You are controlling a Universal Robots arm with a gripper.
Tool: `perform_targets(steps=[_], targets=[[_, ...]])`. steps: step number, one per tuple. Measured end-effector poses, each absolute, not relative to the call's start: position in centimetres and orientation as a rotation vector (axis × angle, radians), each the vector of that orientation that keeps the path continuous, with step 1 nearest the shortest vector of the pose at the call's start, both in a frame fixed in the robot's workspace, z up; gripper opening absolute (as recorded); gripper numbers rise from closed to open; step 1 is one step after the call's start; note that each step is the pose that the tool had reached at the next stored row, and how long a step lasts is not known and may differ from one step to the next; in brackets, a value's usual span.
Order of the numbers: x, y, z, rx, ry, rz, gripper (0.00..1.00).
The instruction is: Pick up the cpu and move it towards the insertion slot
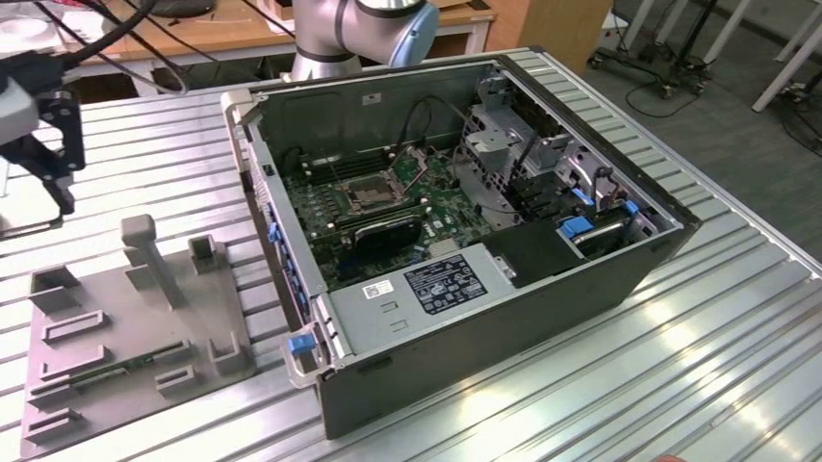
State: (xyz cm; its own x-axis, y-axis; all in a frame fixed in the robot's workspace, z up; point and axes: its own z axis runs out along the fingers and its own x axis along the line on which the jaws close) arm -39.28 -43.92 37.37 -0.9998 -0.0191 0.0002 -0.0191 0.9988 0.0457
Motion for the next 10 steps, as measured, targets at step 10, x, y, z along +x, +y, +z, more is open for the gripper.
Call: perform_targets(steps=[10], targets=[[-35.3, -43.9, 37.4, 0.03, -3.14, -0.072, 0.55]])
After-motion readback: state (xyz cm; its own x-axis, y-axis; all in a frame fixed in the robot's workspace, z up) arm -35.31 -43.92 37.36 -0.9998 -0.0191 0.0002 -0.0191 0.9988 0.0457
